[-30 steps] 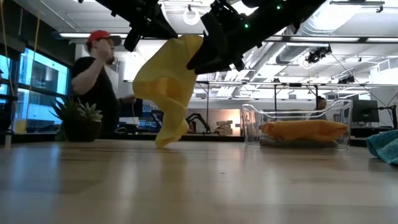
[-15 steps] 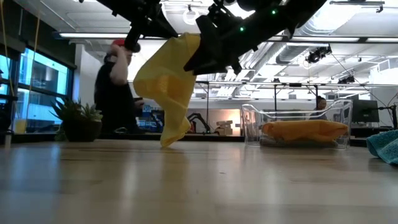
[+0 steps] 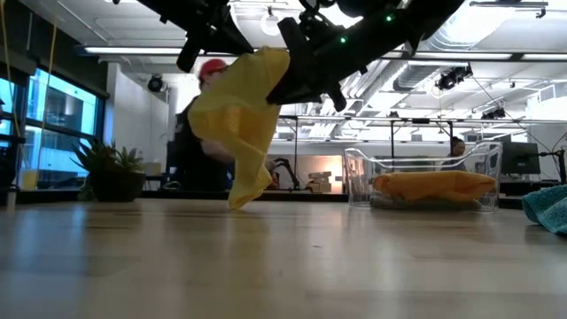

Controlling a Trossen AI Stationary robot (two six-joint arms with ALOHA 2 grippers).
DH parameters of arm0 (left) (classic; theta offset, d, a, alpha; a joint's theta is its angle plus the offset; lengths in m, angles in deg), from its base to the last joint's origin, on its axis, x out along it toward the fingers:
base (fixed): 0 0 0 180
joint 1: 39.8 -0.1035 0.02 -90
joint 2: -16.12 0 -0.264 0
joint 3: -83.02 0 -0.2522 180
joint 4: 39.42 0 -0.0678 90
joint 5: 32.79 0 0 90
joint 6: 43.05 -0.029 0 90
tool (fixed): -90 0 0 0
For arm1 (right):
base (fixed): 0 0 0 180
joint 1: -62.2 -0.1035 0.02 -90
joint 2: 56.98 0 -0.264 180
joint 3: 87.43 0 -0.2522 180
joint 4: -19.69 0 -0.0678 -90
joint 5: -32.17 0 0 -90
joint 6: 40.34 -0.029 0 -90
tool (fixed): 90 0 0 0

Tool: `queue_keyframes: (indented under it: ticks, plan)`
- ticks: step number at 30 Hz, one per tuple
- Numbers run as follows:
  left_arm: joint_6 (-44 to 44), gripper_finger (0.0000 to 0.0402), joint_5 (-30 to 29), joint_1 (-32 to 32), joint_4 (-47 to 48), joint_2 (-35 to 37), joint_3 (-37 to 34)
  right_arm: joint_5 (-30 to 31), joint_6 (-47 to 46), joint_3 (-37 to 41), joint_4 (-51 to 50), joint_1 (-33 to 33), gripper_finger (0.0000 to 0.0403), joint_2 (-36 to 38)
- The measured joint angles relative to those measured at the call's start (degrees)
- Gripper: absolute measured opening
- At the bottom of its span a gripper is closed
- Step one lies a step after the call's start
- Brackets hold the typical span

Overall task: Fold microfiber towels
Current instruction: Fold the yellow microfiber towel

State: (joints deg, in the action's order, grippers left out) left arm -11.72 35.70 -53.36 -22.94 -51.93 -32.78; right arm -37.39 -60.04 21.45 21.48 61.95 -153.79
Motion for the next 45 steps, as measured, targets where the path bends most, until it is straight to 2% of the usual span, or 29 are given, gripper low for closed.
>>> queue_keyframes:
  ticks: [6, 12, 15, 25, 27, 34, 39, 45]
  plan:
    - [-1.0, 0.0000, 0.0, 0.0, 0.0, 0.0, 0.0, -1.6, -0.9, 0.0, -2.1, 0.8, 0.0001, 1.4]
    - [-5.3, 0.0001, 0.0, -1.6, -0.1, 0.1, 0.0, -3.4, 1.7, 0.0, -11.5, 1.4, 0.0001, 6.0]
    - [-6.6, 0.0006, 0.7, -2.8, 0.0, 0.1, 0.0, -6.2, 3.4, 0.0, -15.1, 1.6, 0.0000, 8.9]
    - [-14.1, 0.0004, 15.6, -5.7, 1.5, 0.1, 0.0, -16.1, 6.2, 0.0, -30.0, 1.5, 0.0000, 12.8]
    - [-15.7, 0.0002, 17.2, -5.7, 3.5, 0.1, 0.0, -16.7, 6.8, 0.0, -32.2, 1.2, 0.0000, 12.8]
    - [-20.7, 0.0001, 16.8, -4.7, 11.2, -0.6, 0.0, -17.4, 8.2, 0.0, -36.7, 1.2, 0.0000, 13.6]
    - [-21.7, 0.0000, 16.7, -6.5, 17.0, 2.8, 0.8, -16.9, 7.6, 0.0, -37.1, 2.8, 0.0000, 19.0]
    - [-27.9, 0.0000, 16.6, -7.8, 26.4, 7.5, 5.6, -15.9, 6.8, 0.0, -38.1, 5.4, 0.0000, 25.6]
